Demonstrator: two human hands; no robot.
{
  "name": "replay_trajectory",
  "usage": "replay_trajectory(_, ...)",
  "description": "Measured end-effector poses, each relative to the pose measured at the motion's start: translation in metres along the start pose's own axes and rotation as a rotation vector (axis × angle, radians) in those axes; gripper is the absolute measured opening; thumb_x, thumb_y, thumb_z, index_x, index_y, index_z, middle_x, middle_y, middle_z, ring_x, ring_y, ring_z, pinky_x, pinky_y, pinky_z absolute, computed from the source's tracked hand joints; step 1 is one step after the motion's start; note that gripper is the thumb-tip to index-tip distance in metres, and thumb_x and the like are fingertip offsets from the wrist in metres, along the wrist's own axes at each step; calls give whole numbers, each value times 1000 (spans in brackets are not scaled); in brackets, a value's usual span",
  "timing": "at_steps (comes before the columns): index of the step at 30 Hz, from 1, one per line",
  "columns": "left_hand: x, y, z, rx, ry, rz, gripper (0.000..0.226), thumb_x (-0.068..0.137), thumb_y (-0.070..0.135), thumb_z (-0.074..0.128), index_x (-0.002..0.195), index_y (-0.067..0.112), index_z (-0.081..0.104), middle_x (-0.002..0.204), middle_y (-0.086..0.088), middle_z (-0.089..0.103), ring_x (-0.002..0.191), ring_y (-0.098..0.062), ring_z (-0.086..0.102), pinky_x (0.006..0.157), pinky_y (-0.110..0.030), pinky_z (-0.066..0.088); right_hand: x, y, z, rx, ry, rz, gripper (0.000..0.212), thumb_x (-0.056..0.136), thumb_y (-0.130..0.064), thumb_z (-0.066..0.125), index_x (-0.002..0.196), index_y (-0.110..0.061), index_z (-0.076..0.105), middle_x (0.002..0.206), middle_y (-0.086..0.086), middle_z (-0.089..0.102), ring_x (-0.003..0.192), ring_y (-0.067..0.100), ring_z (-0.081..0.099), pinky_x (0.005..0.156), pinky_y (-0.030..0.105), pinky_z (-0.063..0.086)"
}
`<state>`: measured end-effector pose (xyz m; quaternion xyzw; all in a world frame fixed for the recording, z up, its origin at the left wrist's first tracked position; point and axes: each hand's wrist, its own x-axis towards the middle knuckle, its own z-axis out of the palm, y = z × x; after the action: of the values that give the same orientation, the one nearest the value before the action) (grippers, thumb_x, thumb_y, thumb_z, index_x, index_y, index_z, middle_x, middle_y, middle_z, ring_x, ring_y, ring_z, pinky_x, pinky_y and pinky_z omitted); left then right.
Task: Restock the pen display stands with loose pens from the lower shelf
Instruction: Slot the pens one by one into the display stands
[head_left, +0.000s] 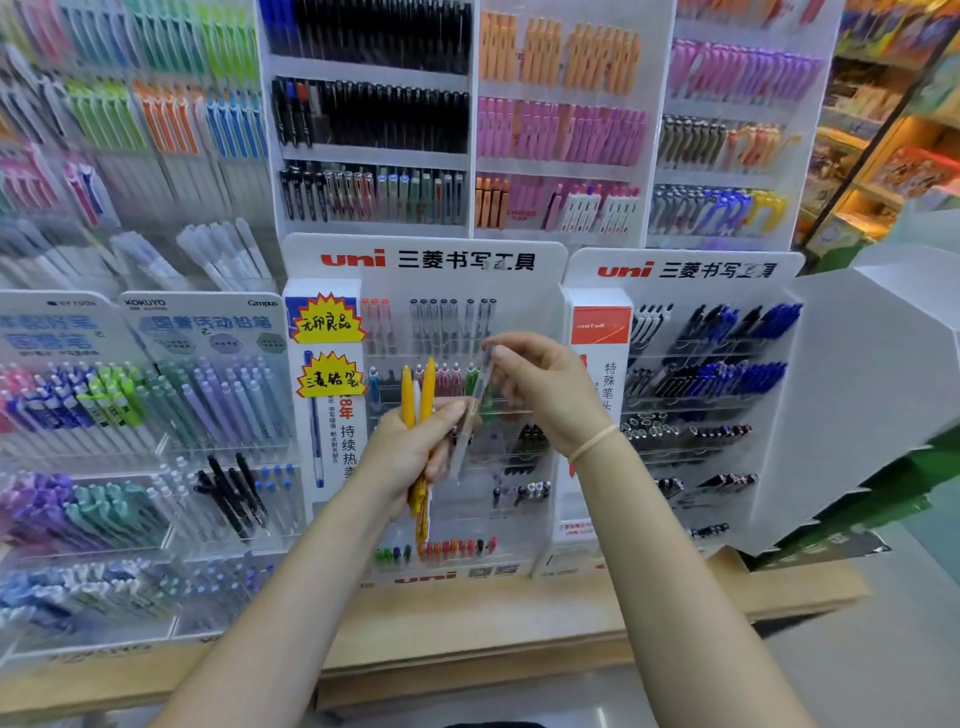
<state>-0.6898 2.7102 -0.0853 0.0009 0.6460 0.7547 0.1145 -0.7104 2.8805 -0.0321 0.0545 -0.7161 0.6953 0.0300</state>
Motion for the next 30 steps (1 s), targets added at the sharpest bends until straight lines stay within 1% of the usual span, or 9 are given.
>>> replay_trajectory(4, 15, 4, 4, -57, 137, 40, 23, 98, 25, 64, 116, 13, 71, 51, -2, 54, 39, -10, 37, 43, -22, 36, 19, -13, -19, 18, 181, -163, 16, 96, -1, 57, 102, -11, 68, 87, 5, 70, 75, 13, 64, 73, 26, 54)
replay_trajectory(8, 25, 8, 14, -90, 190, 36, 26, 96, 26, 67, 111, 6, 69, 43, 2, 44, 38, -10, 36, 43, -21, 36, 39, -25, -33, -14, 320, -302, 14, 97, -1, 57, 108, -1, 65, 92, 10, 68, 82, 15, 64, 77, 26, 55)
replay_trajectory(12, 35, 15, 26, -99, 179, 62, 29, 94, 25, 68, 108, 0, 69, 61, -9, 51, 38, -9, 36, 41, -20, 34, 53, -34, -44, -34, 380, -431, 14, 96, -3, 58, 104, -11, 66, 90, 4, 67, 83, 14, 62, 79, 30, 56)
replay_trajectory(15, 44, 17, 33, -92, 172, 64, 29, 94, 27, 68, 107, 1, 69, 58, -7, 50, 38, -10, 36, 42, -21, 34, 62, -36, -48, -33, 381, -495, 15, 96, -3, 59, 105, -13, 65, 93, 6, 67, 85, 15, 62, 81, 32, 56)
replay_trajectory(17, 48, 18, 36, -90, 170, 63, 26, 95, 26, 68, 105, 2, 69, 50, -1, 48, 39, -10, 36, 42, -21, 34, 69, -32, -47, -74, 329, -494, 16, 94, -2, 61, 105, -13, 66, 94, 4, 67, 87, 15, 63, 82, 32, 56)
replay_trajectory(20, 53, 16, 39, -95, 176, 63, 20, 96, 25, 67, 100, 5, 70, 53, 3, 53, 40, -9, 36, 42, -20, 34, 79, -17, -41, -191, 221, -405, 16, 93, -4, 64, 103, -16, 68, 92, -3, 69, 86, 13, 65, 81, 29, 56)
replay_trajectory(25, 58, 10, 36, -100, 210, 50, 25, 95, 27, 68, 103, 3, 71, 72, -12, 53, 39, -10, 36, 41, -21, 34, 90, 3, -34, -379, 103, -232, 12, 90, -14, 70, 102, -15, 73, 83, -1, 72, 60, 9, 64, 61, 18, 52)
replay_trajectory(27, 58, 9, 35, -106, 213, 52, 27, 95, 26, 68, 105, 1, 71, 70, -8, 55, 39, -10, 36, 40, -21, 34, 94, 8, -32, -414, 100, -205, 13, 90, -17, 71, 102, -14, 75, 85, -1, 73, 51, 9, 62, 57, 21, 53)
replay_trajectory(30, 57, 8, 32, -123, 200, 52, 24, 95, 25, 68, 102, 2, 70, 66, -4, 57, 38, -8, 36, 40, -21, 34, 101, 11, -32, -458, 110, -200, 14, 89, -21, 73, 101, -16, 76, 88, 1, 74, 49, -1, 58, 66, 27, 55)
